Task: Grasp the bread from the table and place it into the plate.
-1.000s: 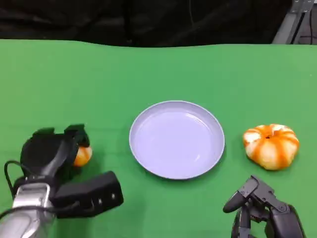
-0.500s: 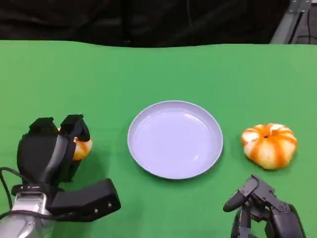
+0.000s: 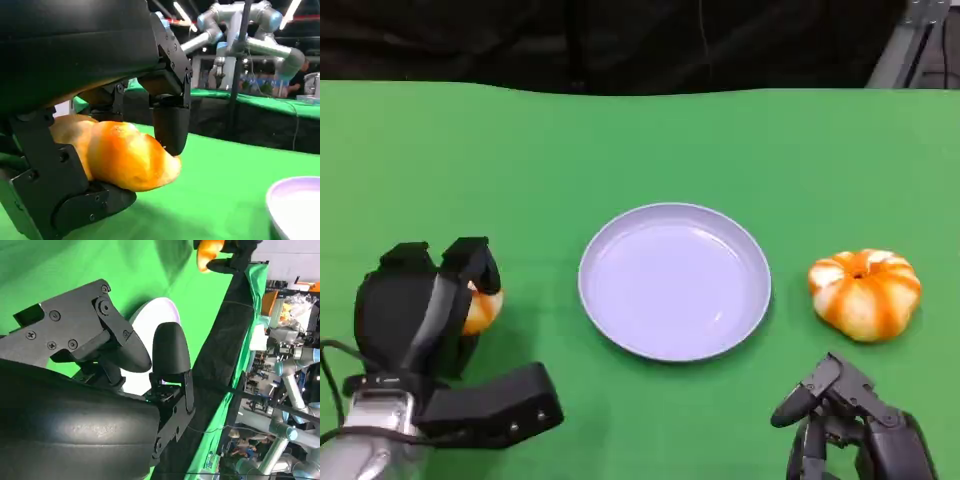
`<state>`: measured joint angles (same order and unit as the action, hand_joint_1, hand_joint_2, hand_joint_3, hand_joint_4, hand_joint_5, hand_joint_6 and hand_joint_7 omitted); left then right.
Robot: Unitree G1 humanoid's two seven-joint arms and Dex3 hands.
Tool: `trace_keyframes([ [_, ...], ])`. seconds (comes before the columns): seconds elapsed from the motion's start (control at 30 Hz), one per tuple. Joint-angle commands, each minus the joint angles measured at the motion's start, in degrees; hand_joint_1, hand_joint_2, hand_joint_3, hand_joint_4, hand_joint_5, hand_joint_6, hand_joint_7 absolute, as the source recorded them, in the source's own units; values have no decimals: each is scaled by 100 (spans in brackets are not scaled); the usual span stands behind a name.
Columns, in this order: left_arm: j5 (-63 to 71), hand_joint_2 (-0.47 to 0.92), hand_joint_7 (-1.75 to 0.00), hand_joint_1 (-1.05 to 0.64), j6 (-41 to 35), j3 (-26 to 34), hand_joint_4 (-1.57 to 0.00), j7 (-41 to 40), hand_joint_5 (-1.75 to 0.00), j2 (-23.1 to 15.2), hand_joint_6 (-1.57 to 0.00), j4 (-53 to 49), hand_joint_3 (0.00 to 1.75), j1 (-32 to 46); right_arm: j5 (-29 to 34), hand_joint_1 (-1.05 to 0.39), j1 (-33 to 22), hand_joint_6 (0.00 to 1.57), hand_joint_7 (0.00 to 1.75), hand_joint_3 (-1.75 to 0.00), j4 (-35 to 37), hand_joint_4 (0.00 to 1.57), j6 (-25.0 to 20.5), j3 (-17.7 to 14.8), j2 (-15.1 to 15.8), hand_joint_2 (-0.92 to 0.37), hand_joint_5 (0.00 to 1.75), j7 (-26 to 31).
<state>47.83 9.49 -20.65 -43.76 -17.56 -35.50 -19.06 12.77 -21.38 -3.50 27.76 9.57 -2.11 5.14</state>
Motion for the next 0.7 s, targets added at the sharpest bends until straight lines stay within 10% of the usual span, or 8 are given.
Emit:
trace_keyframes([
  [0.03, 35, -2, -171, -1, 631, -294, -112, -160, -175, 444, -94, 1089, 172, -365, -30, -19, 37, 46, 175, -140, 13, 80, 27, 6, 0, -69, 175, 40],
  [0.7, 149, 1, -173, -2, 743, -639, -109, 298, -175, 992, -89, 790, 166, -761, -55, -19, 30, 46, 175, -143, 16, 79, 24, 33, 10, -69, 175, 16],
])
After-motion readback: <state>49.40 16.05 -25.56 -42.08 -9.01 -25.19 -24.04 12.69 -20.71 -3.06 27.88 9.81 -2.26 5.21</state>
